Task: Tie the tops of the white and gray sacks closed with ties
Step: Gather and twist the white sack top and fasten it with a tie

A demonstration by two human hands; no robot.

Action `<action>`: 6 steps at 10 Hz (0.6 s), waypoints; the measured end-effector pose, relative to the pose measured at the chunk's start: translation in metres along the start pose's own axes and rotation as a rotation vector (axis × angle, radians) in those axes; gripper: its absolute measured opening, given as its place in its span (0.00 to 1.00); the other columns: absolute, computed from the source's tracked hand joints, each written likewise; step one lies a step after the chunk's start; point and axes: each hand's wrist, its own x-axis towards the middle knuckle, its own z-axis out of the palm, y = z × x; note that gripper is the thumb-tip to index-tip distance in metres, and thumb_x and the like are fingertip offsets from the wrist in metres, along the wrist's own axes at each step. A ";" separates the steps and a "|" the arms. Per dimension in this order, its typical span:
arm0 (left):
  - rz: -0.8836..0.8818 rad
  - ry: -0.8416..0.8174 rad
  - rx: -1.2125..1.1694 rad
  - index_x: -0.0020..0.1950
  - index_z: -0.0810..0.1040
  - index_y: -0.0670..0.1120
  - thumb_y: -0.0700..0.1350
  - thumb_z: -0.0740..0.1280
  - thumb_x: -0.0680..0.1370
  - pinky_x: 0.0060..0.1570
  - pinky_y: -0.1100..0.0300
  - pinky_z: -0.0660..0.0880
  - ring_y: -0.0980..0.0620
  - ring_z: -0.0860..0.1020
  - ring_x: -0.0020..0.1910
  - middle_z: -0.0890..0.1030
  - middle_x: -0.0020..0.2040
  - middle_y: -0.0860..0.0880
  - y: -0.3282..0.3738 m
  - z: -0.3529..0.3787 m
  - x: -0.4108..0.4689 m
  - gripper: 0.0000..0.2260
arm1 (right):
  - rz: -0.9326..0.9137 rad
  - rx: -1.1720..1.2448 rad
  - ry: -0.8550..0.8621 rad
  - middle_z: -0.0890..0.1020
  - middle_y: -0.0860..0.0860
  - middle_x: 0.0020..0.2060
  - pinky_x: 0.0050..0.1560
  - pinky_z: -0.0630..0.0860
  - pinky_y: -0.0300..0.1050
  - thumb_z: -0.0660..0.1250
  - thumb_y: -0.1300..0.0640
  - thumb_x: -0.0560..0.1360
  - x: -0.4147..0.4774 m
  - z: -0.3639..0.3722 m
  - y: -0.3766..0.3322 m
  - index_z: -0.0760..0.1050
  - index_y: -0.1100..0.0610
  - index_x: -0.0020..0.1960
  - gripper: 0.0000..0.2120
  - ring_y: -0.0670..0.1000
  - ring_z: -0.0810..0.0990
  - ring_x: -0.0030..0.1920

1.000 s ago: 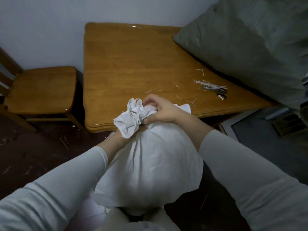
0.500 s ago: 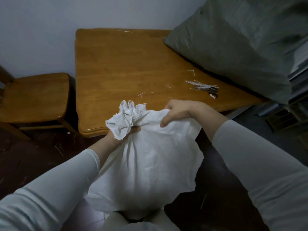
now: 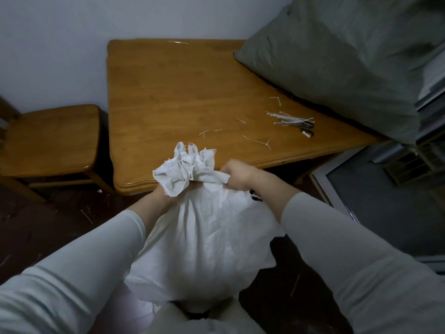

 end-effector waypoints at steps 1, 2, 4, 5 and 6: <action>0.031 -1.083 -0.885 0.49 0.74 0.51 0.45 0.70 0.74 0.40 0.66 0.69 0.63 0.74 0.36 0.76 0.39 0.57 0.004 -0.003 0.007 0.08 | -0.037 0.010 0.281 0.82 0.56 0.45 0.36 0.69 0.43 0.59 0.68 0.71 0.001 -0.015 -0.004 0.79 0.59 0.50 0.14 0.57 0.78 0.44; 0.075 -0.841 -0.675 0.57 0.75 0.56 0.48 0.76 0.67 0.53 0.57 0.76 0.56 0.79 0.50 0.81 0.51 0.55 0.024 -0.015 -0.016 0.21 | -0.137 0.095 0.300 0.81 0.55 0.52 0.40 0.72 0.44 0.56 0.72 0.69 -0.007 -0.020 -0.016 0.79 0.59 0.50 0.18 0.55 0.78 0.48; 0.136 -0.733 -0.712 0.67 0.68 0.41 0.37 0.64 0.77 0.53 0.68 0.67 0.50 0.73 0.57 0.74 0.58 0.47 0.034 -0.001 -0.029 0.18 | -0.089 0.356 0.105 0.81 0.52 0.52 0.44 0.73 0.41 0.64 0.67 0.68 -0.015 -0.015 -0.015 0.78 0.56 0.54 0.16 0.51 0.78 0.50; 0.094 -0.677 -0.654 0.62 0.68 0.27 0.31 0.54 0.79 0.52 0.63 0.65 0.39 0.70 0.57 0.70 0.63 0.30 0.046 -0.013 -0.038 0.13 | 0.059 0.369 0.009 0.63 0.49 0.73 0.67 0.66 0.51 0.70 0.38 0.66 -0.031 -0.033 -0.010 0.57 0.51 0.74 0.43 0.53 0.64 0.71; 0.000 -0.679 -0.579 0.55 0.72 0.38 0.35 0.53 0.81 0.37 0.77 0.71 0.45 0.70 0.43 0.73 0.44 0.46 0.040 -0.001 -0.032 0.09 | 0.186 0.194 -0.028 0.53 0.52 0.76 0.71 0.61 0.54 0.72 0.31 0.58 -0.039 -0.023 -0.004 0.43 0.50 0.76 0.59 0.57 0.56 0.75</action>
